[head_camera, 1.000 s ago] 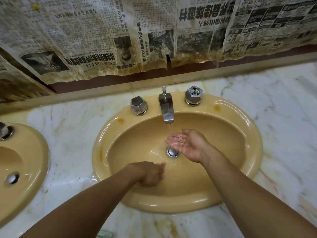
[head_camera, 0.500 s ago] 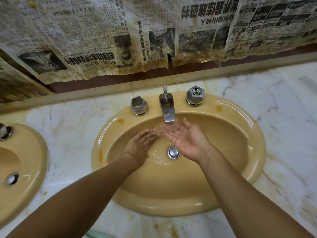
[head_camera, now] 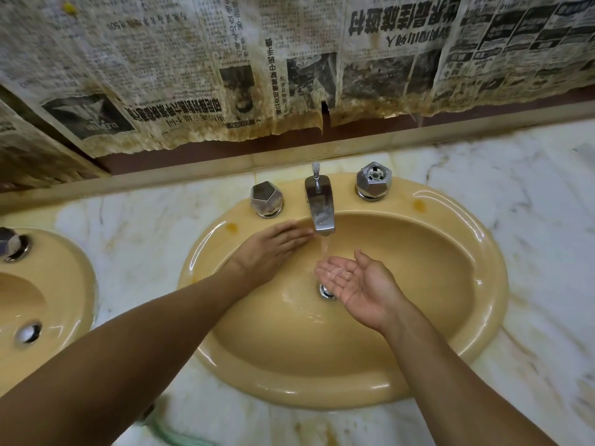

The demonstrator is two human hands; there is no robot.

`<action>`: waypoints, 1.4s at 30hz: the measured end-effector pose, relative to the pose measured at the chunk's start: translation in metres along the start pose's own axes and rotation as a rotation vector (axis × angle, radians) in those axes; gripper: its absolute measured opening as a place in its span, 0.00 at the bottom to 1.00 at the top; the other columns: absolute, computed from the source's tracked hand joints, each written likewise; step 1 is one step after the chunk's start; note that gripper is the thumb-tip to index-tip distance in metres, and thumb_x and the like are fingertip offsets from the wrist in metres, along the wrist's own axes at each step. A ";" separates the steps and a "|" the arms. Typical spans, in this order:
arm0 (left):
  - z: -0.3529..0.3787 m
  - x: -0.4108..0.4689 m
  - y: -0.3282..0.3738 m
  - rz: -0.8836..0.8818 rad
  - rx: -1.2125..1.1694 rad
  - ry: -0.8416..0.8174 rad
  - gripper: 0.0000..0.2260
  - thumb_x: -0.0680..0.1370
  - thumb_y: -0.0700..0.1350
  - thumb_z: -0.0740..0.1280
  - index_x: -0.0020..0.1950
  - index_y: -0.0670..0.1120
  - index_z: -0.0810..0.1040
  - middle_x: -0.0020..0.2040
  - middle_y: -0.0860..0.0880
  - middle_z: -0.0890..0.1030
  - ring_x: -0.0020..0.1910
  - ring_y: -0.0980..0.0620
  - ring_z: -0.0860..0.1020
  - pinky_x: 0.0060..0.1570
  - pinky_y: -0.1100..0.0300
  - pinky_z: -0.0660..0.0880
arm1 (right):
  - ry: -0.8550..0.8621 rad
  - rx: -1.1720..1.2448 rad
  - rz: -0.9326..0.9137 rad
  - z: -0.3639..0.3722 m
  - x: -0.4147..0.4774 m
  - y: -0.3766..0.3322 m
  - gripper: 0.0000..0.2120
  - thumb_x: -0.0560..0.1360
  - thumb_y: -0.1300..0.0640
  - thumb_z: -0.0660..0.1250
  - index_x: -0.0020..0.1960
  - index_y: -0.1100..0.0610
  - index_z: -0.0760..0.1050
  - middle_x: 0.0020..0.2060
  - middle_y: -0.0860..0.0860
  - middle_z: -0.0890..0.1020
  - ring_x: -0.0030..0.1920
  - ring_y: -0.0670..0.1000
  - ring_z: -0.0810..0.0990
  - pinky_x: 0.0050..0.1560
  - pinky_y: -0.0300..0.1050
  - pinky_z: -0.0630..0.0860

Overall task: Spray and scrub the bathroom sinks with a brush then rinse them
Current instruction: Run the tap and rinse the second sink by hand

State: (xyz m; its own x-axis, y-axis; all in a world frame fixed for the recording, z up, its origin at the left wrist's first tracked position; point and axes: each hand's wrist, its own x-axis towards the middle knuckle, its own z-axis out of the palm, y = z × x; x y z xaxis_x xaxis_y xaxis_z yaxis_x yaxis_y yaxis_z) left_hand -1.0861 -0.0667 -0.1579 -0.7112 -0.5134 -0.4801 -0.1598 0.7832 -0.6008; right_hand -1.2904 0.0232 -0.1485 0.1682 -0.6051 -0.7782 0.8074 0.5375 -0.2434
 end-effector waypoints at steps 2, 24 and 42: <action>-0.008 0.003 -0.009 -0.003 0.078 0.024 0.30 0.86 0.53 0.44 0.78 0.40 0.30 0.75 0.49 0.28 0.82 0.48 0.34 0.74 0.40 0.28 | -0.002 -0.013 0.005 -0.002 0.001 0.001 0.28 0.86 0.46 0.54 0.68 0.71 0.70 0.65 0.69 0.77 0.68 0.65 0.76 0.73 0.57 0.70; 0.027 -0.025 0.030 0.033 -0.155 -0.236 0.29 0.85 0.51 0.42 0.83 0.46 0.33 0.82 0.51 0.31 0.82 0.53 0.33 0.75 0.46 0.25 | 0.042 -0.052 -0.068 0.003 0.013 -0.001 0.28 0.87 0.47 0.51 0.68 0.71 0.71 0.63 0.68 0.78 0.64 0.64 0.79 0.70 0.56 0.73; 0.013 -0.083 0.035 -0.009 -0.416 -0.480 0.28 0.86 0.51 0.45 0.84 0.46 0.40 0.84 0.49 0.37 0.83 0.51 0.38 0.80 0.46 0.33 | -0.069 -0.128 -0.022 0.036 0.016 0.001 0.17 0.85 0.59 0.56 0.58 0.71 0.77 0.59 0.69 0.81 0.59 0.65 0.83 0.55 0.55 0.83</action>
State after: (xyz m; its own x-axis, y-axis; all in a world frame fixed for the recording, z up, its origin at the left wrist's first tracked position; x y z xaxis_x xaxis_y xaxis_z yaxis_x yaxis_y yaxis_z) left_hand -1.0241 -0.0007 -0.1474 -0.3381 -0.5454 -0.7670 -0.4856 0.7992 -0.3542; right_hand -1.2658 -0.0073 -0.1404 0.1935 -0.6538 -0.7315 0.7335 0.5916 -0.3347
